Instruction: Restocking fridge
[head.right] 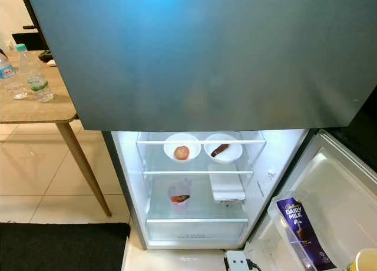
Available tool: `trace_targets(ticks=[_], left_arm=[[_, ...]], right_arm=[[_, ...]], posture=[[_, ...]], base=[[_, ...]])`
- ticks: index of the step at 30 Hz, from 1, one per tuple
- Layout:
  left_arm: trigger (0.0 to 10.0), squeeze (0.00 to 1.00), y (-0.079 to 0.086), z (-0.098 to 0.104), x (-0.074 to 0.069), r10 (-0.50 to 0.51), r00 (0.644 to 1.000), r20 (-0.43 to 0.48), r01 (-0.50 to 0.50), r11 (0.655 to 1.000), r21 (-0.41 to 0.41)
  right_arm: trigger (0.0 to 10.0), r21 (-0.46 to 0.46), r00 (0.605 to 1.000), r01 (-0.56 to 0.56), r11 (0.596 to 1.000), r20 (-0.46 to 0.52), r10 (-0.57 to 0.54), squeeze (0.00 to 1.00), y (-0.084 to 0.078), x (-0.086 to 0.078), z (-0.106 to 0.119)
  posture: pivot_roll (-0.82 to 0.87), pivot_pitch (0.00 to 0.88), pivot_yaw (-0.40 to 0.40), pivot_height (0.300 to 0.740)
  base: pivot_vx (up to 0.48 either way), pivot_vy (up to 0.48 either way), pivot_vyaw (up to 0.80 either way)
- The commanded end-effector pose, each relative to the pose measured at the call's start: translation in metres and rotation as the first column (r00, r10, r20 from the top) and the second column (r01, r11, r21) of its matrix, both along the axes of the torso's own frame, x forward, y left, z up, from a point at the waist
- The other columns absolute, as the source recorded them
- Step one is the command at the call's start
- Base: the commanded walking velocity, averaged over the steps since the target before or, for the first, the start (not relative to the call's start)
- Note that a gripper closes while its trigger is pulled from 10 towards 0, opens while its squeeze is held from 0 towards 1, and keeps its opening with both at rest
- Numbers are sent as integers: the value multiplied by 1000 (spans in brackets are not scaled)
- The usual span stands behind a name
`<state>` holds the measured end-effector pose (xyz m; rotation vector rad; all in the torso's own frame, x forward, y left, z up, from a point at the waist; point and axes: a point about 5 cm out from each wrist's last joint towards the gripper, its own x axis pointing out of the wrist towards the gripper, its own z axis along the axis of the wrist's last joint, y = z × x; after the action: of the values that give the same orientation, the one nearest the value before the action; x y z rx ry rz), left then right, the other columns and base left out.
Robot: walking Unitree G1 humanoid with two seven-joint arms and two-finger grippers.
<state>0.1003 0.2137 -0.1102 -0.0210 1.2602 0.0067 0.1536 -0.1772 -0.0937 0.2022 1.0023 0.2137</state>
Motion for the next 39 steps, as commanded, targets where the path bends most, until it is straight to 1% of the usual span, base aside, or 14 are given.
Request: trace_targets(ticks=[1,11,25,39], left_arm=[[10000,0,-5,-3,-8,-23,999,-33,22,999,-24],[10000,0,-4,-3,-9,-30,999,-36,29,999,-24],[10000,0,-4,-2,-8,-28,999,-26,27,999,-28],[10000,0,-4,-2,-6,-20,1000,-15,20,999,-33]], right_arm=[[10000,3,1000,7,1000,-5,-7,0,1,-1,-1],[10000,2,1000,3,1000,-6,-3,0,1,-1,-1],[10000,2,1000,3,1000,-7,-3,0,2,-2,-1],[10000,6,1000,9,1000,-4,-9,0,1,-1,-1]], posture=[[-15,7,16,740],[-13,1,18,740],[-15,0,21,740],[-14,3,21,740]], base=[[0,0,0],[198,0,0],[312,0,0],[0,0,0]])
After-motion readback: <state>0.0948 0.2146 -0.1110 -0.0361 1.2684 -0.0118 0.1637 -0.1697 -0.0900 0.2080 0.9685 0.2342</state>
